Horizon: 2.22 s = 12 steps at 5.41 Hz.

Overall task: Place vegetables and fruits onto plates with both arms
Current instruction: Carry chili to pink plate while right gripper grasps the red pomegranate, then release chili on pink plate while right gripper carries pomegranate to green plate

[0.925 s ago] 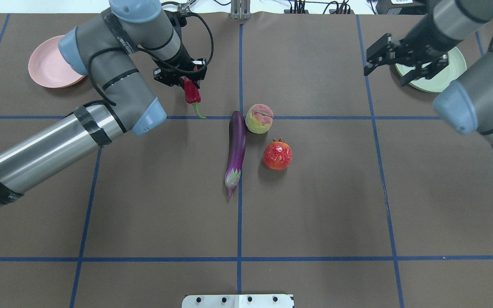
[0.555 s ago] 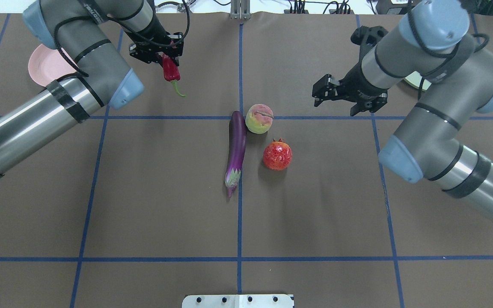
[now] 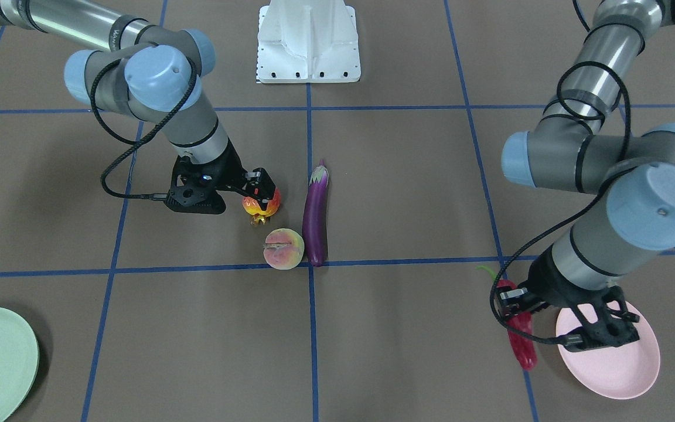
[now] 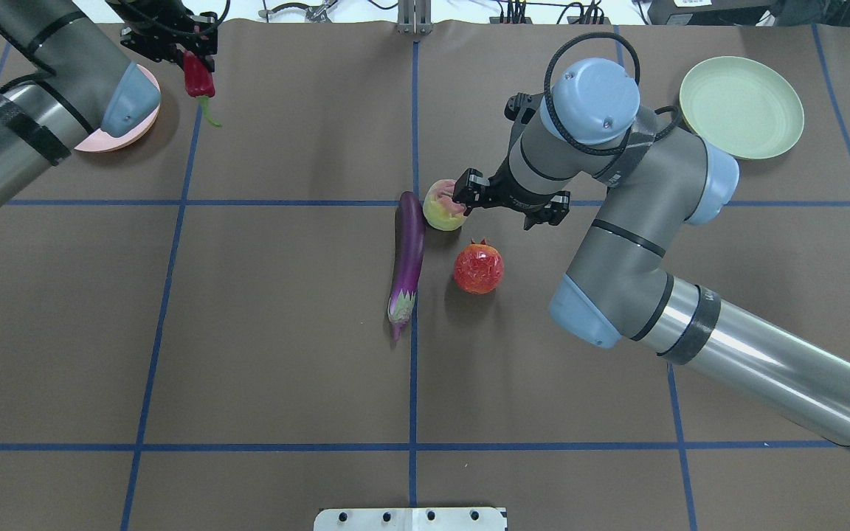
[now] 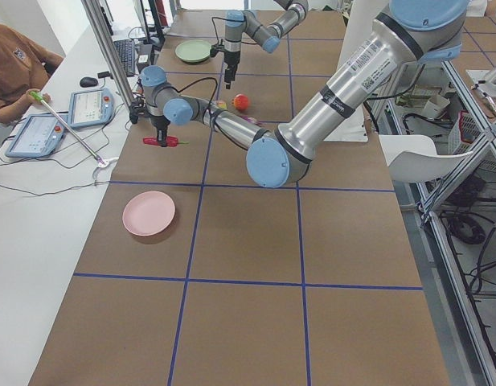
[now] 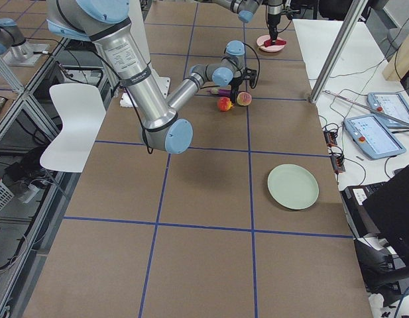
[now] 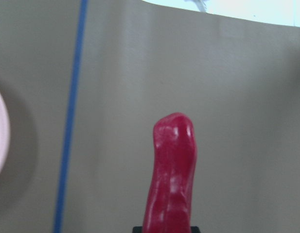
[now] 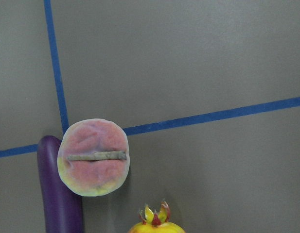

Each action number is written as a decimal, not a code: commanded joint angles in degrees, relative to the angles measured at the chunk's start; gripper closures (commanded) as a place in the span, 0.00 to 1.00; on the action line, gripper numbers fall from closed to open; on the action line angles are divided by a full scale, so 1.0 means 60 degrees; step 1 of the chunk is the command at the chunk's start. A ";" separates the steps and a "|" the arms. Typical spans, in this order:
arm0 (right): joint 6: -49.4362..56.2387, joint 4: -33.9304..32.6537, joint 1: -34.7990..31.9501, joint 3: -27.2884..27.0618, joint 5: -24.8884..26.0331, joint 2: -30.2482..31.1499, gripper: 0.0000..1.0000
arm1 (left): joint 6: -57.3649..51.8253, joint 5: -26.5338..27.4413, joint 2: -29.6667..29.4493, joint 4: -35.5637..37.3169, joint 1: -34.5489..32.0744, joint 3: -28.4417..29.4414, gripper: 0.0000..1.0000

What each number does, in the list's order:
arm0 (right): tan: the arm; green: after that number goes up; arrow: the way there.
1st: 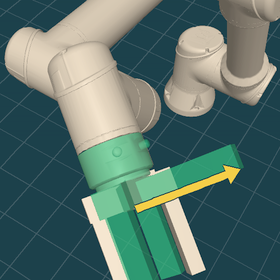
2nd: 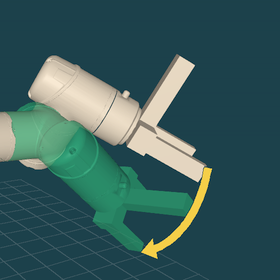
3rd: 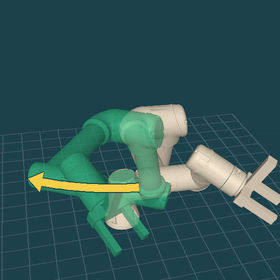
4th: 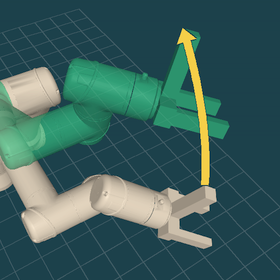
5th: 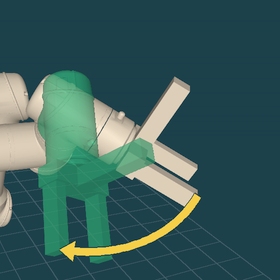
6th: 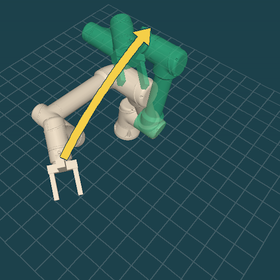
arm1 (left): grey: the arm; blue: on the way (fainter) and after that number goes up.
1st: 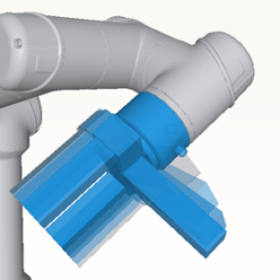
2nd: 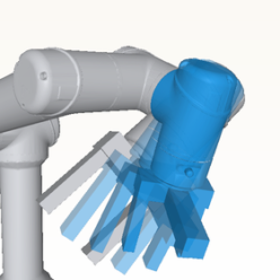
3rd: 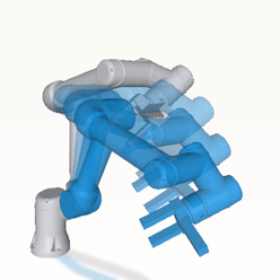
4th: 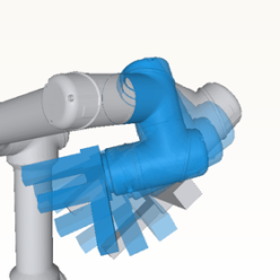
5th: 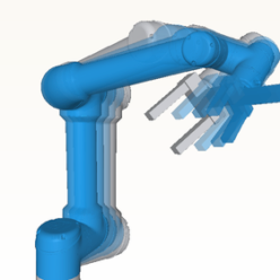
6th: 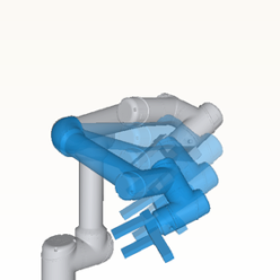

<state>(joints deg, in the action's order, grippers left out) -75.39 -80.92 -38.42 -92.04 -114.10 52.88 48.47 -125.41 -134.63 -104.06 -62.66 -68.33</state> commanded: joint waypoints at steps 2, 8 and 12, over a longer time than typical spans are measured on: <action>-0.0017 -0.0005 0.0367 0.0324 0.0221 -0.0111 0.00 | -0.1248 -0.0015 -0.0003 0.0630 -0.0659 0.0253 1.00; -0.0061 -0.0033 0.0748 0.0968 0.0223 -0.0330 0.00 | -0.1867 0.0057 0.0011 0.0587 -0.1012 0.0780 1.00; -0.0427 -0.0048 0.0793 0.0955 0.0237 -0.0331 1.00 | -0.2555 0.0948 0.0026 -0.0420 -0.0781 0.2680 1.00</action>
<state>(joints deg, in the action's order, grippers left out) -77.53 -81.20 -33.61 -86.20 -112.68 50.94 33.30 -121.67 -134.55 -104.13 -68.39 -55.83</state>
